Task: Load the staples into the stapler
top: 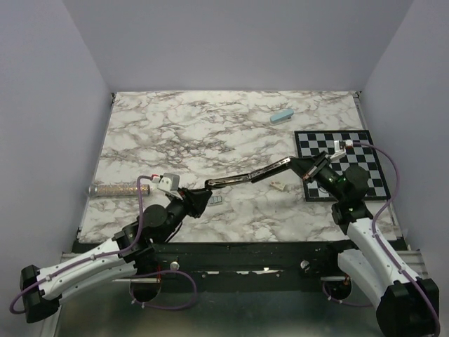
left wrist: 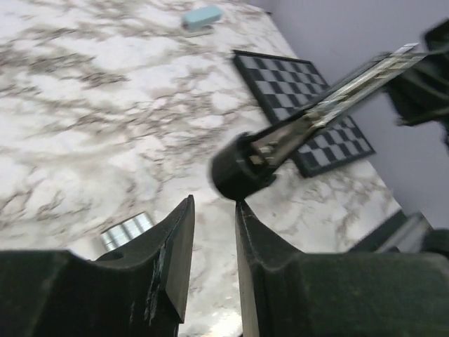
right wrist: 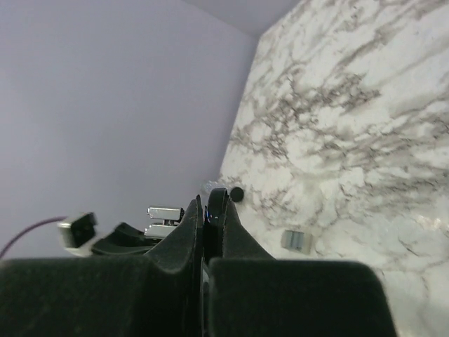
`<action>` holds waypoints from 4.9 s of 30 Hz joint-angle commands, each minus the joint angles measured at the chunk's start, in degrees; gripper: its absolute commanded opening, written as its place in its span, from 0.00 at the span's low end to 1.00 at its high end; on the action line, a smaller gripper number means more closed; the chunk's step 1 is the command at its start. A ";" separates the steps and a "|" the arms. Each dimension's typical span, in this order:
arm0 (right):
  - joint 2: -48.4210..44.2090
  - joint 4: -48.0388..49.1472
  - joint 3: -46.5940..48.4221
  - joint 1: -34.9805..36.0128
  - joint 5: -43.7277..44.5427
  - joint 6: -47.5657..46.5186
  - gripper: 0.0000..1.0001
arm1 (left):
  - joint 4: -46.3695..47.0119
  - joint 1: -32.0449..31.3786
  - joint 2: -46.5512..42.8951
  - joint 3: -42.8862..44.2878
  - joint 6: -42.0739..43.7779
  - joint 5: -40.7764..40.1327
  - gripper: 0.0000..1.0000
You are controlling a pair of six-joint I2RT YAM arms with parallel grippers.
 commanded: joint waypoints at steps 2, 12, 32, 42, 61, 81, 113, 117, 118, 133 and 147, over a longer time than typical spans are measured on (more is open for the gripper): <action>-0.29 19.50 2.25 -0.53 -4.64 11.07 0.01 | 1.24 1.89 -1.40 -6.48 -8.71 -13.17 0.00; 3.24 28.78 0.32 -0.71 -3.42 14.53 0.01 | 10.39 1.98 4.67 -10.00 -12.68 -9.12 0.22; 1.57 17.00 1.55 -3.17 -1.48 2.47 0.01 | -5.35 1.98 -12.78 3.96 0.94 -7.91 0.81; 1.30 16.91 1.37 -3.17 -2.18 3.43 0.01 | 11.87 1.98 15.82 12.41 -0.19 15.56 0.71; 3.24 27.89 -1.44 -3.26 -6.93 12.85 0.01 | 19.44 7.60 26.64 3.53 -3.36 9.41 0.59; 1.13 19.37 -2.58 -3.35 -5.17 4.93 0.01 | 8.10 7.43 29.43 22.07 28.89 30.86 0.94; -0.98 17.53 -5.30 -3.26 -7.37 4.49 0.01 | -6.82 7.60 51.25 40.53 48.49 40.71 0.00; -1.51 16.56 -7.15 -3.26 -6.93 3.44 0.34 | -13.59 8.83 51.95 42.55 53.49 39.22 0.00; -1.86 16.03 -7.42 -3.35 -6.75 2.48 0.45 | -15.00 9.27 52.30 43.08 54.12 38.69 0.00; -10.65 -13.67 -5.05 -3.17 2.04 -19.22 0.83 | -29.60 16.03 63.02 48.80 68.53 37.54 0.00; -11.53 -20.09 -3.64 -3.26 3.09 -28.90 0.83 | -31.89 20.08 79.01 55.04 71.35 42.47 0.00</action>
